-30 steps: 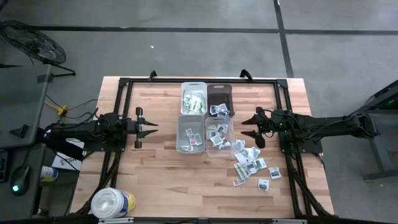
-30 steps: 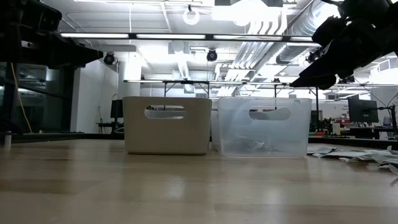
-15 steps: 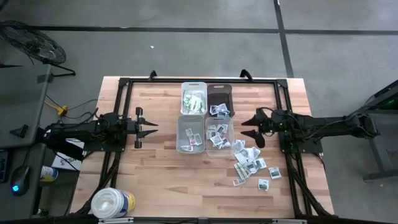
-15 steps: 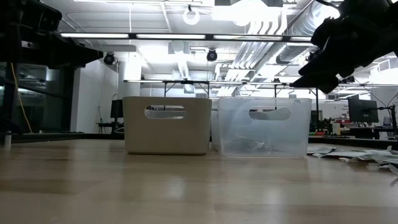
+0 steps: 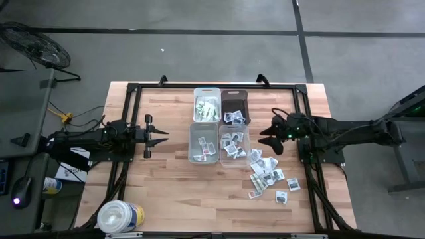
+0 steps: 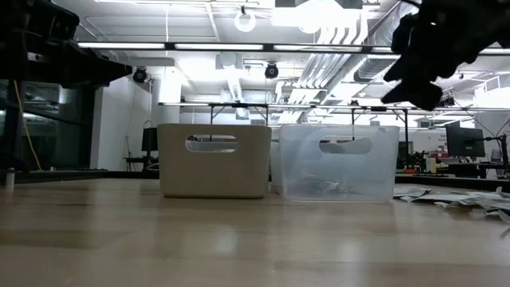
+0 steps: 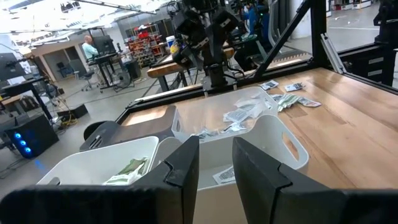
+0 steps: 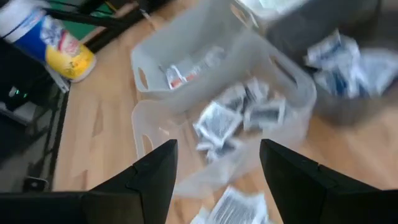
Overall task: Pick & Place First Aid Supplies
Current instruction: Put the green bandage pack into the white bin
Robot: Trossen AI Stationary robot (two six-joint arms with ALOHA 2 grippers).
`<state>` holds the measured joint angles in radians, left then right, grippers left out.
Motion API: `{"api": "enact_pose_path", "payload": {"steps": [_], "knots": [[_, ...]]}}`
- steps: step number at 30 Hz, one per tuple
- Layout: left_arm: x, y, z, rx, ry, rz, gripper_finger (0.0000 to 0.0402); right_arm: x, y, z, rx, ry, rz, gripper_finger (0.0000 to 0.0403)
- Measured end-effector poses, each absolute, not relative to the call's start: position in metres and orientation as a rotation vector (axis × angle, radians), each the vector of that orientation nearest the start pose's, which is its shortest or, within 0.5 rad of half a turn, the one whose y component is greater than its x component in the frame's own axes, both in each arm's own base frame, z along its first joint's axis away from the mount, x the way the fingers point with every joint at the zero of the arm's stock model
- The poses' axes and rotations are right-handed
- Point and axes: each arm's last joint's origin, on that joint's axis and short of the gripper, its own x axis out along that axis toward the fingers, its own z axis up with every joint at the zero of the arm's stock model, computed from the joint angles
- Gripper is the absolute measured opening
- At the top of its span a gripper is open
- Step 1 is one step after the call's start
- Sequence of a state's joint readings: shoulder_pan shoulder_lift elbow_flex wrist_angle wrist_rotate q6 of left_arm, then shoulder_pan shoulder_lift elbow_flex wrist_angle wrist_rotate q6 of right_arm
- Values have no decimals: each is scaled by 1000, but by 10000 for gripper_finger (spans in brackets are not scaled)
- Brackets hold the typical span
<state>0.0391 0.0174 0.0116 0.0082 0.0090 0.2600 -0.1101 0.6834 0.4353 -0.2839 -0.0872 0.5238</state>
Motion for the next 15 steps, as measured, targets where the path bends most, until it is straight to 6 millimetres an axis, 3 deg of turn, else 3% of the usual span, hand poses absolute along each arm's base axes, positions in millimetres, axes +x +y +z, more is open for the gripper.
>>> {"api": "enact_pose_path", "payload": {"steps": [4,15], "knots": [[98,4,167,260,1,30,96,151,-9,222,724,604,-206,222],[98,4,167,260,1,30,96,151,23,197,1190,792,-325,222]]}}
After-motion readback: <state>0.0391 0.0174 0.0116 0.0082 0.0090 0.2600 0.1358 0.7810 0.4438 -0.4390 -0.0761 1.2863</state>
